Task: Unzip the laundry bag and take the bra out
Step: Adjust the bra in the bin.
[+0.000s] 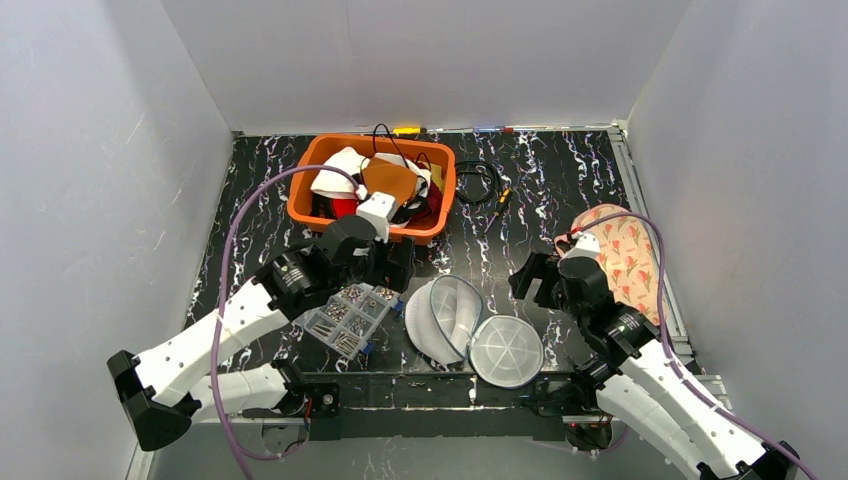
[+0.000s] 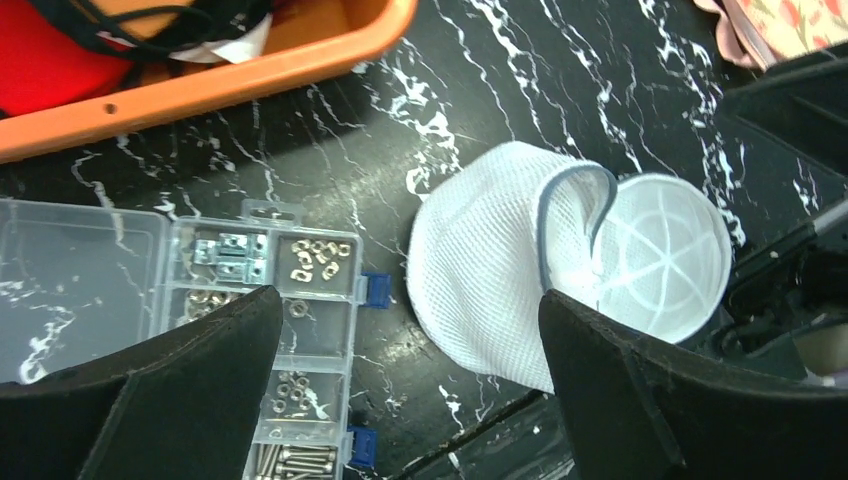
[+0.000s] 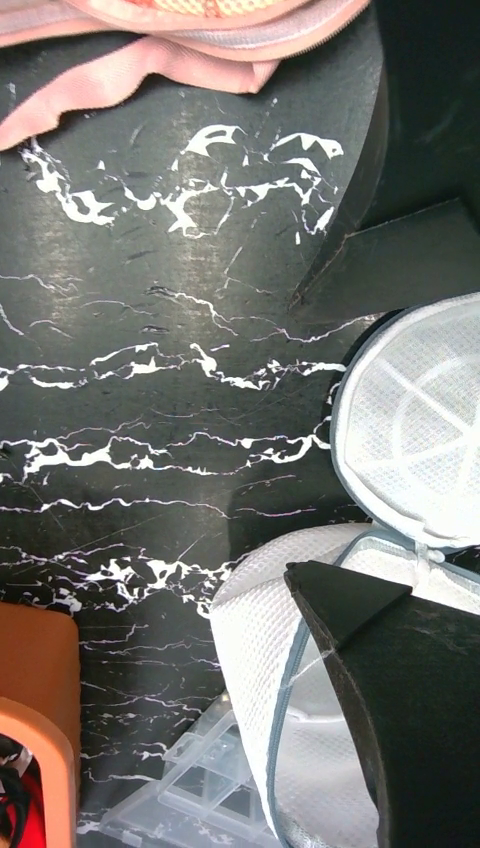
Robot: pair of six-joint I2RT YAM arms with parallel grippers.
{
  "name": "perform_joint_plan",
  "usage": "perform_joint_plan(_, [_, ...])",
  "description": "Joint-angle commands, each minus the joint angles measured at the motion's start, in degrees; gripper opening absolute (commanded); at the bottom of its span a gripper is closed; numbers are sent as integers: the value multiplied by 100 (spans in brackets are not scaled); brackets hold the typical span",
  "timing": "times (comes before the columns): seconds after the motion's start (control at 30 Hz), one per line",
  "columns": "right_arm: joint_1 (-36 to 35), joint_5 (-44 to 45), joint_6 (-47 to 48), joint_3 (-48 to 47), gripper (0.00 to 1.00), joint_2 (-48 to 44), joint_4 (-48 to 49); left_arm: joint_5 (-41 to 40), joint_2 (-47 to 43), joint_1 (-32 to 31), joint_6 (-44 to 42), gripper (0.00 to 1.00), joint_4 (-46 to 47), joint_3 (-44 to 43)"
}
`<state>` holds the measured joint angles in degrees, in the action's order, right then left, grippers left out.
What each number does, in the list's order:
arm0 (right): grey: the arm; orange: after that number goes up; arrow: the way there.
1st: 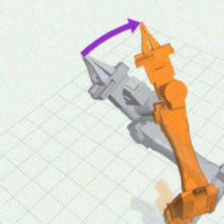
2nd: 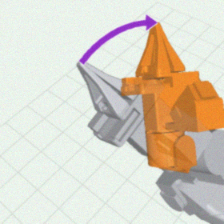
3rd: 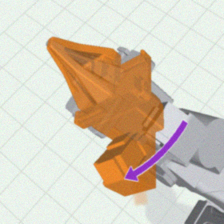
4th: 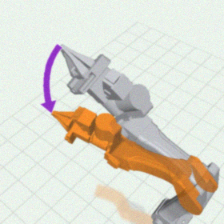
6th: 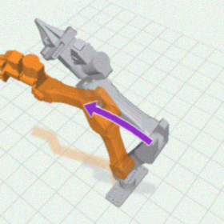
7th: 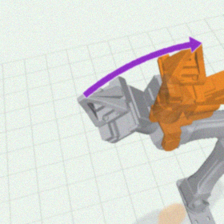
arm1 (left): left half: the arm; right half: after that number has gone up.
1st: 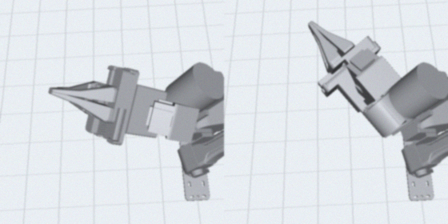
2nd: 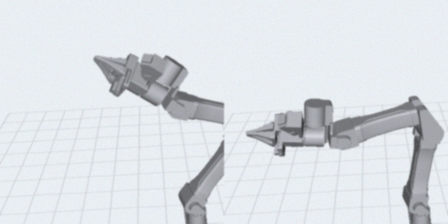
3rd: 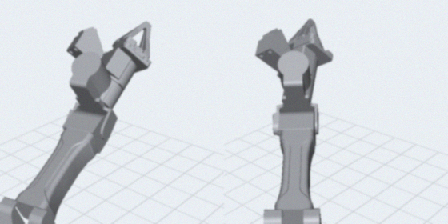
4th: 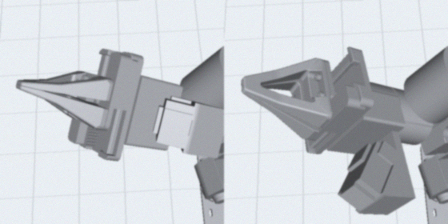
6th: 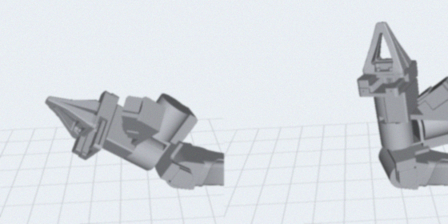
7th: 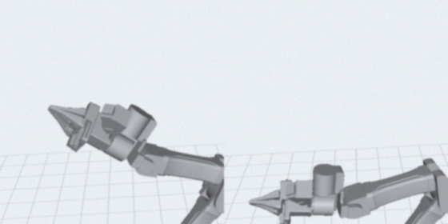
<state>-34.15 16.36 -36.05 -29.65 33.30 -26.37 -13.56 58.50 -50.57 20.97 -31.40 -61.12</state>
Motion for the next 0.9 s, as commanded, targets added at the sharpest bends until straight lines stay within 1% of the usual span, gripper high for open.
perform_joint_plan(0.0, [5, -150, -345, 256, 95, -142, 313, 173, 224, -364, -95, 98, -279, -117])
perform_joint_plan(0.1, [3, -460, -520, 540, 94, -166, 471, 60, 797, -633, -131, 98, -579, -457])
perform_joint_plan(0.2, [-6, -522, -606, 692, 93, -132, 451, -160, 1396, -978, -270, 99, -779, -861])
perform_joint_plan(0.33, [-1, -563, -647, 774, 92, -86, 449, -377, 1833, -1061, -388, 98, -828, -1184])
perform_joint_plan(0.37, [-4, -571, -661, 788, 92, -84, 455, -390, 1956, -1065, -455, 97, -845, -1257])
perform_joint_plan(0.5, [-9, -591, -701, 829, 92, -123, 458, -389, 2562, -1061, -724, 76, -1214, -1737])
perform_joint_plan(0.57, [-11, -599, -693, 809, 92, -136, 426, -433, 2749, -1061, -793, 69, -1365, -1873])
perform_joint_plan(0.87, [-5, -740, -634, 632, 92, -164, 275, -223, 3255, -992, -1121, 56, -1733, -2193])
